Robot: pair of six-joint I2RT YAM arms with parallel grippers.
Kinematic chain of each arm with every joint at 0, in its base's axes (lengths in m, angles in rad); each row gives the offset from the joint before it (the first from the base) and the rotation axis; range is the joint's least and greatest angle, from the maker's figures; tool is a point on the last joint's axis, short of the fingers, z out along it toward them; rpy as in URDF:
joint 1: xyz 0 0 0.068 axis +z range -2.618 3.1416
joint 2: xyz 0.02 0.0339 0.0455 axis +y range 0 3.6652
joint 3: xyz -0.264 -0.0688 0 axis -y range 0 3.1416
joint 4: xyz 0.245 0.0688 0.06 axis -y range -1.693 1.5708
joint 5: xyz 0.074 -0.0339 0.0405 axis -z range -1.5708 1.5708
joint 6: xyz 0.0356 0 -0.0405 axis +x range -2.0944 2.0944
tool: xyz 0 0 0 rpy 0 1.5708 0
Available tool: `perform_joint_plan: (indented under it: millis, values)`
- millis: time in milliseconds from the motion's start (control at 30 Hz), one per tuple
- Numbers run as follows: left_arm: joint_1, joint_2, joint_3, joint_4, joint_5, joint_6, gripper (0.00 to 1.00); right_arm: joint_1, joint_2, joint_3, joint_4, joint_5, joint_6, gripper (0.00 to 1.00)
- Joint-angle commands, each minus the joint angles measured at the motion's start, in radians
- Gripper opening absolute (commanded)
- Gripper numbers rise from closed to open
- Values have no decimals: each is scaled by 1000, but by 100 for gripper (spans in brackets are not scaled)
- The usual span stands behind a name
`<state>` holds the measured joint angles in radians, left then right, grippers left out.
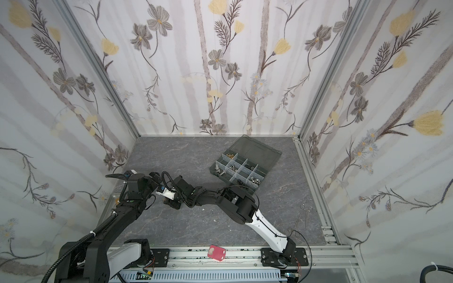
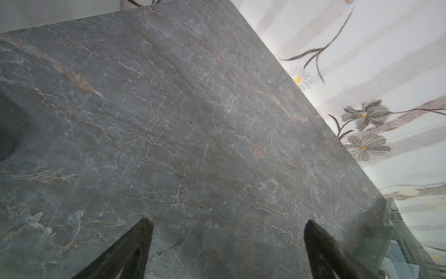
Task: Sort the screws and nuts into containers
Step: Pick up the nut from the middle-left of the table, then place the nut into the container.
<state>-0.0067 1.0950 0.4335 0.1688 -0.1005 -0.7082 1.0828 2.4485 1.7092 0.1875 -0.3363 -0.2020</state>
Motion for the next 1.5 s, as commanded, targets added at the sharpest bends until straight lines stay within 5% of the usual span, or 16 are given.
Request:
perform_joint_plan:
  millis: [0,267,567,900,1200,1467]
  values:
    - [-6,5,-9,-28,88,29,97,11,16,-1,-123,18,-22,23]
    - [-4,11,-5,-27,90,30,98,-1,-68,-58,-101,11,-17,11]
    - [-23,9,24,9,177,100,100,-67,-326,-339,74,-9,55,10]
    - [-274,23,77,180,211,215,100,-308,-626,-569,72,48,124,12]
    - [-470,159,223,305,260,316,100,-587,-583,-441,-58,108,158,12]
    - [-495,223,225,317,245,319,100,-703,-406,-241,-185,72,164,13]
